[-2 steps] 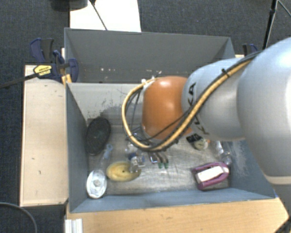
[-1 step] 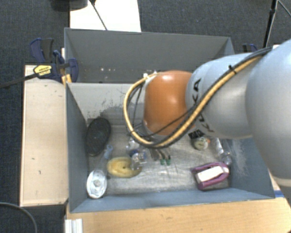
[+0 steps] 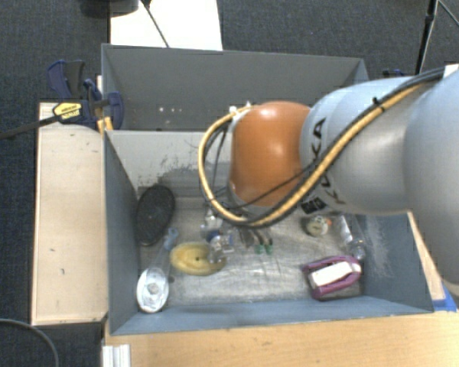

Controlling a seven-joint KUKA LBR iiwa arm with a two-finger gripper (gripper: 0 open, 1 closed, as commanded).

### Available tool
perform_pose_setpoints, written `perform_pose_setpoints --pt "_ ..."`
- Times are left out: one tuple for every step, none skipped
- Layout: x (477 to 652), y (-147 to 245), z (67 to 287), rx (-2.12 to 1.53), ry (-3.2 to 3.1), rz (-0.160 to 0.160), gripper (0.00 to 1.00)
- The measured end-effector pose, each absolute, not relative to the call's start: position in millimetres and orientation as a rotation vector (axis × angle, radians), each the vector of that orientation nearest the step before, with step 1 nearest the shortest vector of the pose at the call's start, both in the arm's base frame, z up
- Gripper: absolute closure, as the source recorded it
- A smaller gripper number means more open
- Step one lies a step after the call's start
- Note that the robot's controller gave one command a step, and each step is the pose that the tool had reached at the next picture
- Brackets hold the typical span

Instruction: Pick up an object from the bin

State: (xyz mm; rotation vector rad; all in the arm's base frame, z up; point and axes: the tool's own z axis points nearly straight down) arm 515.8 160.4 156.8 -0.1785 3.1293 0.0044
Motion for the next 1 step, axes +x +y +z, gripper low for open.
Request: perform_pose_setpoints --pt "517.4 160.7 202.8 -0.179 3.129 0.004 1.0"
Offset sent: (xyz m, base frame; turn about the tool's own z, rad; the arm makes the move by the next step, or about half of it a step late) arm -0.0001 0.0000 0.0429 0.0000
